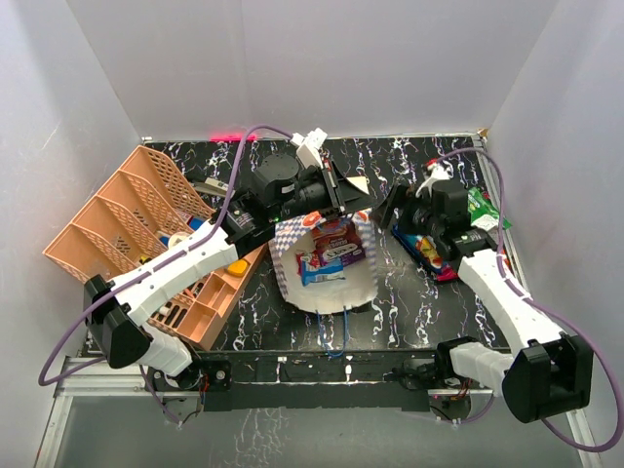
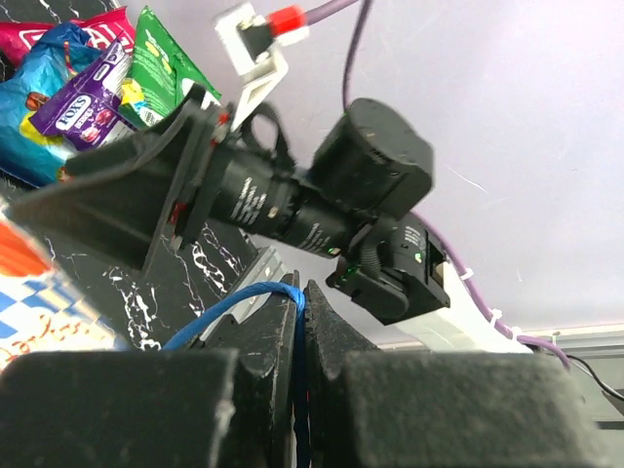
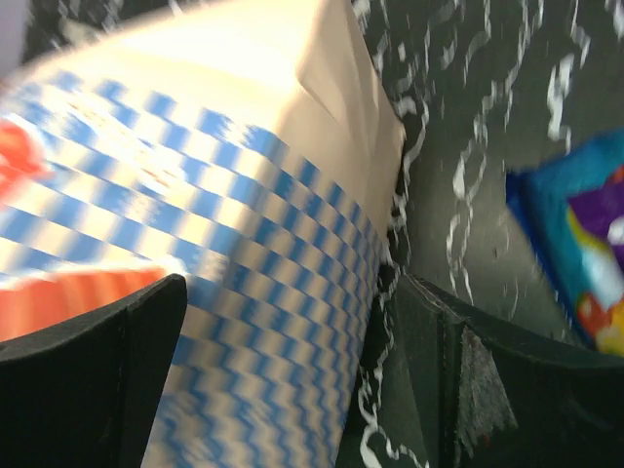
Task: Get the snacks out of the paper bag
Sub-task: Place the snack at the center of the board, then pick up the snack from the paper bag.
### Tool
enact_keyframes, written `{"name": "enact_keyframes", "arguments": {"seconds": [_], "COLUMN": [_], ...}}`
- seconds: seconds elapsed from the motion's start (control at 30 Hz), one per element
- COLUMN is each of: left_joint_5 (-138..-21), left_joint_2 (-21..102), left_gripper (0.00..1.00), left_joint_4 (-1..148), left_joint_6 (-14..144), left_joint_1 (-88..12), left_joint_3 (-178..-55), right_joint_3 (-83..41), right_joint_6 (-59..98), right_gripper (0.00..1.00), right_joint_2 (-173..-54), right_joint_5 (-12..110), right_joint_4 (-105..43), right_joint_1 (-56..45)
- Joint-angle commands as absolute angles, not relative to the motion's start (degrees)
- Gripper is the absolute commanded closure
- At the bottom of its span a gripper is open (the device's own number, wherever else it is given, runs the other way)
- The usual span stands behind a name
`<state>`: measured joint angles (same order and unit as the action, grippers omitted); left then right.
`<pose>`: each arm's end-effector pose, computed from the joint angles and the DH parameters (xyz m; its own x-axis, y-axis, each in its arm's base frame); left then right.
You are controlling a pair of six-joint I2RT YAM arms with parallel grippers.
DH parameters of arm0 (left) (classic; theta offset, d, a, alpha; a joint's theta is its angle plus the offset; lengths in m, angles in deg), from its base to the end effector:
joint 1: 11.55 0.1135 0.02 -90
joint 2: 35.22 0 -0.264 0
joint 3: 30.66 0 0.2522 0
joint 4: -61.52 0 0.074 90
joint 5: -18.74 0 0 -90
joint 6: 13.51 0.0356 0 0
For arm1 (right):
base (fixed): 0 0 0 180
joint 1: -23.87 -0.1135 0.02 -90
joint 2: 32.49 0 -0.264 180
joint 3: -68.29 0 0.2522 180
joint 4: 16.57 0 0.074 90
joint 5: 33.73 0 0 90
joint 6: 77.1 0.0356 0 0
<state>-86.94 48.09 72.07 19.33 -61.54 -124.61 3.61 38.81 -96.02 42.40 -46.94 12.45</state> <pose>0.2147 -0.2707 0.4224 -0.7650 -0.3468 -0.5427 0.4950 0.2224 -0.8400 0.2426 0.0577 0.3019 -0.6040 0.3108 -0.7339 -0.1483 0.8609 0.4866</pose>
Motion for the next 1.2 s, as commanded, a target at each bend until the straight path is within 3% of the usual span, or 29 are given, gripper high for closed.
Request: {"name": "enact_keyframes", "arguments": {"seconds": [0.0,0.33,0.5,0.6,0.77,1.0,1.17], "left_joint_5": [-86.4,-87.4,-89.8,-90.6,-92.1,-94.0,-94.3], "left_joint_2": [47.3,48.5,49.7,49.6,49.8,49.5,49.0], "left_gripper": [1.0,1.0,1.0,1.0,1.0,1.0,1.0], "left_joint_4": [70.7,71.9,71.6,70.6,68.4,64.1,64.3], "left_joint_6": [19.4,20.3,19.7,18.8,17.0,13.7,13.4], "left_joint_1": [-61.5,-59.1,-56.1,-55.0,-54.4,-54.3,-54.3], "left_joint_3": [-125.9,-128.8,-130.4,-130.3,-128.9,-125.2,-124.3], "right_joint_3": [7.7,0.1,-0.1,2.1,7.0,10.7,14.4], "right_joint_6": [37.9,31.7,19.7,15.6,8.5,-3.2,-8.1], "right_gripper": [0.09,0.08,0.09,0.02,0.02,0.03,0.15], "right_joint_2": [-92.1,-78.6,-68.6,-62.1,-65.0,-68.0,-70.7], "right_joint_5": [39.9,46.7,28.8,22.0,14.7,17.4,16.7], "right_joint_4": [-51.0,-66.3,-58.8,-53.7,-52.5,-49.9,-44.9], "right_joint_1": [12.1,12.1,6.0,2.1,-6.5,-14.7,-16.5]}}
